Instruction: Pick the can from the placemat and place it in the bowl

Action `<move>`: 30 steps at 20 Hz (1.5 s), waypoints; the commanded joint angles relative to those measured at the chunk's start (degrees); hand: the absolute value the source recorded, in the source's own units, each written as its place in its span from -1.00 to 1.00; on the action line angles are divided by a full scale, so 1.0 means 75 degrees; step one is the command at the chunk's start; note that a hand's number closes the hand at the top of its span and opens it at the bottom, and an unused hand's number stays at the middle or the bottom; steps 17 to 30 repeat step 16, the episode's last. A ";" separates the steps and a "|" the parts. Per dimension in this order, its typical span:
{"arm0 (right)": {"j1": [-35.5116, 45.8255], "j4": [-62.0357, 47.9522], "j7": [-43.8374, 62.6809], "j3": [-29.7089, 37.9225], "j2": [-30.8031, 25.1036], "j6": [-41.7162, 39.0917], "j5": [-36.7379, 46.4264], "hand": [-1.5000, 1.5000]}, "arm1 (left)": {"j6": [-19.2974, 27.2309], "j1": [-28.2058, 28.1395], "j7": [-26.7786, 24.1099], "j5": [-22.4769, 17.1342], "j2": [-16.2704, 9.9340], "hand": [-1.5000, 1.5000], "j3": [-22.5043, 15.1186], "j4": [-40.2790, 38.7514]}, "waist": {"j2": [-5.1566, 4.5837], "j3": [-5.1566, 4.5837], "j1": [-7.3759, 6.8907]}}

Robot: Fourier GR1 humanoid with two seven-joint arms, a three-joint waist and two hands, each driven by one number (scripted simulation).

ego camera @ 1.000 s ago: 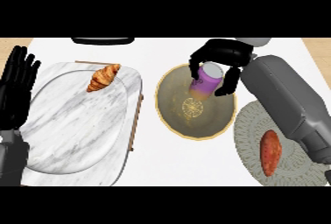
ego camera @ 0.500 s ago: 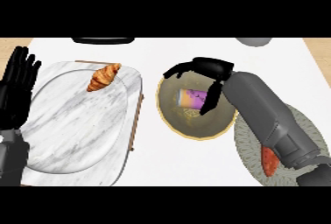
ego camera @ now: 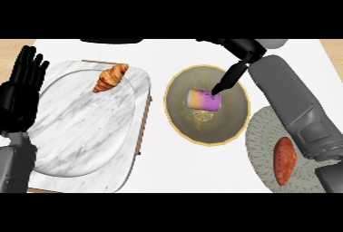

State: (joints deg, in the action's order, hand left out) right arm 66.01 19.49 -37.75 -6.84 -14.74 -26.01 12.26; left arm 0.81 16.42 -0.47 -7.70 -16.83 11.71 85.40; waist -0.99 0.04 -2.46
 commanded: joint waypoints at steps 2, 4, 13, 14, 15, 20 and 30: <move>0.0345 -0.0951 -0.0166 0.0752 -0.0918 -0.0802 -0.0518 -1.00 | 0.0089 -0.0323 -0.0195 0.0184 0.0330 0.00 -0.0301 0.0240 | -0.0086 0.0007 -0.0211; 0.0562 -0.1217 0.0048 0.0936 -0.1130 -0.0856 -0.0648 -1.00 | -0.0097 0.0091 0.0001 -0.0005 0.0051 0.00 -0.0143 0.0173 | -0.0169 0.0012 -0.0334; 0.0289 -0.1286 -0.0333 0.1153 -0.2185 -0.1712 -0.0863 -1.00 | -0.0029 0.0458 0.0030 0.0056 0.0159 0.00 -0.0276 0.0071 | -0.0424 0.0053 -0.0523; 0.0330 -0.1370 -0.0181 0.1217 -0.2294 -0.1888 -0.0933 -1.00 | -0.0194 0.0346 0.0042 -0.0117 0.0035 0.00 -0.0143 0.0160 | -0.0354 0.0044 -0.0605; 0.0329 -0.1365 -0.0133 0.1236 -0.2364 -0.1946 -0.0960 -1.00 | -0.0206 0.0357 0.0023 -0.0067 0.0066 0.00 -0.0225 0.0157 | -0.0404 0.0053 -0.0647; 0.0360 -0.1317 -0.0112 0.1211 -0.2235 -0.1887 -0.0947 -1.00 | -0.0111 0.0482 0.0020 -0.0039 0.0181 0.00 -0.0286 0.0150 | -0.0431 0.0056 -0.0671; 0.0360 -0.1317 -0.0112 0.1211 -0.2235 -0.1887 -0.0947 -1.00 | -0.0111 0.0482 0.0020 -0.0039 0.0181 0.00 -0.0286 0.0150 | -0.0431 0.0056 -0.0671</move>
